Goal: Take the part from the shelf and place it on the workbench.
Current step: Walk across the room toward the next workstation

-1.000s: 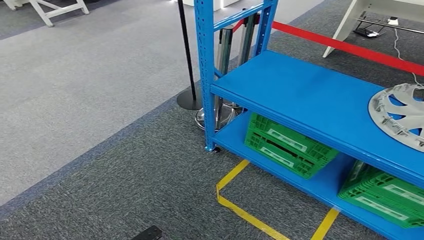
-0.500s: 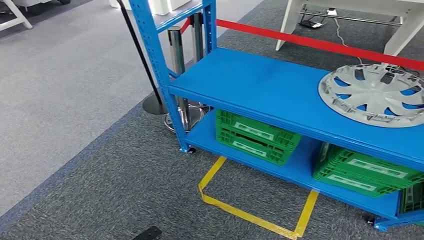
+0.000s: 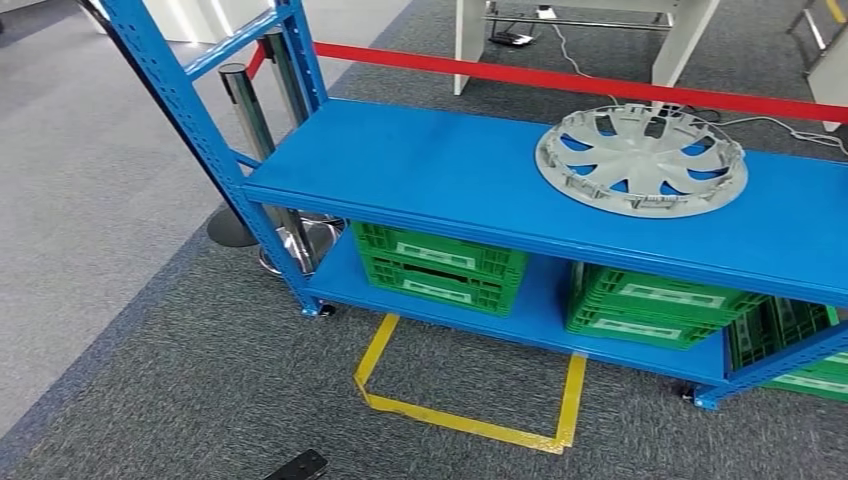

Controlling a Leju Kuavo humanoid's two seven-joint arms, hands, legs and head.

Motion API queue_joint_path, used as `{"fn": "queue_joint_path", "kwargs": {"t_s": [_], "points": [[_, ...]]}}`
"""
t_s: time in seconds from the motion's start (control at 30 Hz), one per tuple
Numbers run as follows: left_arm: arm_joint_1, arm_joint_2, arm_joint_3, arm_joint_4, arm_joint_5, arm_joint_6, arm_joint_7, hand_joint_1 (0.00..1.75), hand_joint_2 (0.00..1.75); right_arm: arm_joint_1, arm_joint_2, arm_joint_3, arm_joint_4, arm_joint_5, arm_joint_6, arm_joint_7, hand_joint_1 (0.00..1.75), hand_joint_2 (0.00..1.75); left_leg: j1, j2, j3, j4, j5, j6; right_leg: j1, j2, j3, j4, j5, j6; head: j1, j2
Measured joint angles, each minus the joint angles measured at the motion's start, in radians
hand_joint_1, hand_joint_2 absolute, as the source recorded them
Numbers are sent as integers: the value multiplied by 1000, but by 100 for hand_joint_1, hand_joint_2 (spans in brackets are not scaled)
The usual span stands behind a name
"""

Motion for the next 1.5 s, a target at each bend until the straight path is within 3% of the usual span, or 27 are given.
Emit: {"fn": "queue_joint_path", "kwargs": {"t_s": [0.03, 0.1, 0.17, 0.23, 0.27, 0.3, 0.37, 0.4, 0.47, 0.53, 0.57, 0.63, 0.7, 0.73, 0.77, 0.8, 0.87, 0.93, 0.97, 1.07, 1.1, 1.23, 1.5], "points": [[-1, -2, 0, 0, 0, 0, 0, 0, 175, 1, -1, 0, 0, 0, 0, 0, 0, 0, 0, 11, 3, -9, 4, -3, -3, 8, -6, -1, 3, 7, -2, 0], [-2, -4, 0, 0, 1, 1, 0, 0, 175, 4, -2, 0, 0, 1, 0, 1, 0, 0, 5, 38, 11, -31, 15, -5, 2, -30, -24, 21, -13, 17, 3, 0], [-1, -5, 0, 0, 2, 1, 0, 0, 175, 1, -3, 0, 0, 1, 0, 1, 0, 0, 8, 70, 16, -43, 21, -5, 4, -96, -71, 113, -68, 26, 10, 0], [3, -6, 0, 0, 2, 1, 0, 0, 175, -3, -3, 0, 0, 2, 1, 1, 0, 0, 8, 105, 14, -43, 20, -5, 0, -119, -127, 232, -122, 35, 12, 0], [5, -6, 0, 0, 2, 1, 0, 0, 175, -2, -4, 0, 0, 2, 1, 1, 0, 0, 9, 122, 14, -43, 19, -6, -3, -123, -137, 258, -126, 40, 12, 0], [6, -6, 0, 0, 2, 1, 0, 0, 175, 0, -5, 0, 0, 1, 1, 1, 0, 0, 10, 137, 14, -42, 18, -9, -6, -127, -125, 245, -111, 44, 12, 0], [5, -7, 0, 0, 2, 1, 0, 0, 175, 1, -6, 0, 0, 1, 1, 1, 0, 0, 14, 164, 15, -36, 13, -18, -10, -154, -49, 117, -55, 51, 13, 0], [4, -7, 0, 0, 2, 1, 0, 0, 175, 0, -6, 0, 0, 1, 1, 0, 0, 0, 13, 174, 15, -31, 8, -26, -10, -171, -10, 52, -36, 49, 13, 0], [2, -6, 0, 0, 2, 1, -1, 0, 175, -3, -6, 0, 0, 3, 1, -1, 0, 0, 10, 190, 16, -22, 0, -40, -7, -188, 28, -9, -25, 35, 11, 0], [-1, -6, 0, 0, 2, 2, -1, 0, 175, -1, -6, 0, 0, 4, 0, -1, 0, 0, 9, 203, 21, -21, -2, -49, -5, -171, 25, -5, -24, 16, 9, 0], [-2, -6, 0, 0, 2, 2, -1, 0, 175, 1, -6, 0, 0, 7, -1, 0, 0, 0, 12, 200, 23, -17, -7, -55, -6, -163, 24, -5, -23, 9, 9, 0], [-3, -6, 0, 0, 2, 2, -2, 0, 175, 1, -6, 0, 0, 19, -10, 5, 0, 0, 16, 162, 4, 33, -46, -64, -8, -150, 23, -7, -19, -3, 6, 0], [-1, -6, 0, 0, 2, 2, -2, 0, 175, 0, -6, 0, 0, 31, -23, 14, 0, 0, 17, 117, -54, 165, -117, -67, -7, -137, 20, -7, -17, -11, 3, 0], [1, -6, 0, 0, 3, 2, -2, 0, 175, -1, -6, 0, 0, 34, -27, 17, 0, 0, 17, 108, -86, 231, -143, -66, -4, -130, 19, -6, -16, -14, 2, 0], [2, -5, 1, 0, 3, 1, -2, 0, 175, 0, -6, 0, 0, 36, -28, 19, 0, 44, 16, 105, -106, 272, -151, -64, -1, -123, 18, -6, -16, -15, 2, 0], [3, -5, 1, 0, 3, 1, -2, 0, 175, 1, -6, 1, 0, 38, -29, 21, 0, 87, 15, 104, -107, 271, -137, -59, 2, -117, 19, -6, -16, -15, 3, 0], [2, -5, 1, 0, 3, 1, -2, 0, 175, 2, -6, 2, 0, 45, -30, 25, 0, 175, 10, 101, -60, 162, -63, -42, 7, -107, 22, -6, -16, -15, 2, 0], [1, -2, 1, 0, 2, 2, -2, 0, 175, 1, -4, 4, 0, 51, -31, 30, 0, 175, 3, 95, -6, 37, -12, -22, 11, -100, 22, -5, -15, -13, 3, 0], [-1, -2, 1, 0, 1, 2, -2, 0, 175, 1, -4, 6, 0, 53, -32, 33, 0, 175, 2, 92, 7, 1, -3, -25, 12, -99, 20, -3, -16, -12, 4, 0], [0, -3, 1, 0, 0, 2, 0, 0, 175, 0, -5, 7, 0, 54, -34, 36, 0, 175, 0, 90, 9, -17, -2, -46, 10, -99, 15, -1, -16, -11, 6, 0], [0, -3, 1, 0, 0, 2, 0, 0, 175, 1, -5, 7, 0, 53, -34, 36, 0, 175, -2, 90, 8, -16, -2, -44, 8, -99, 15, -2, -15, -9, 5, 0], [-1, -2, 0, 0, 0, 2, 0, 0, 0, 1, -5, 7, 0, 51, -34, 31, 0, 0, -6, 90, 8, -16, 0, -38, 4, -99, 16, -7, -11, -1, 5, 0], [-1, -2, 0, 0, 2, 0, 0, 0, 0, 1, -5, 7, 0, 51, -33, 28, 0, 0, -6, 90, 7, -16, 0, -33, 4, -99, 17, -10, -8, 2, 5, 0]]}}
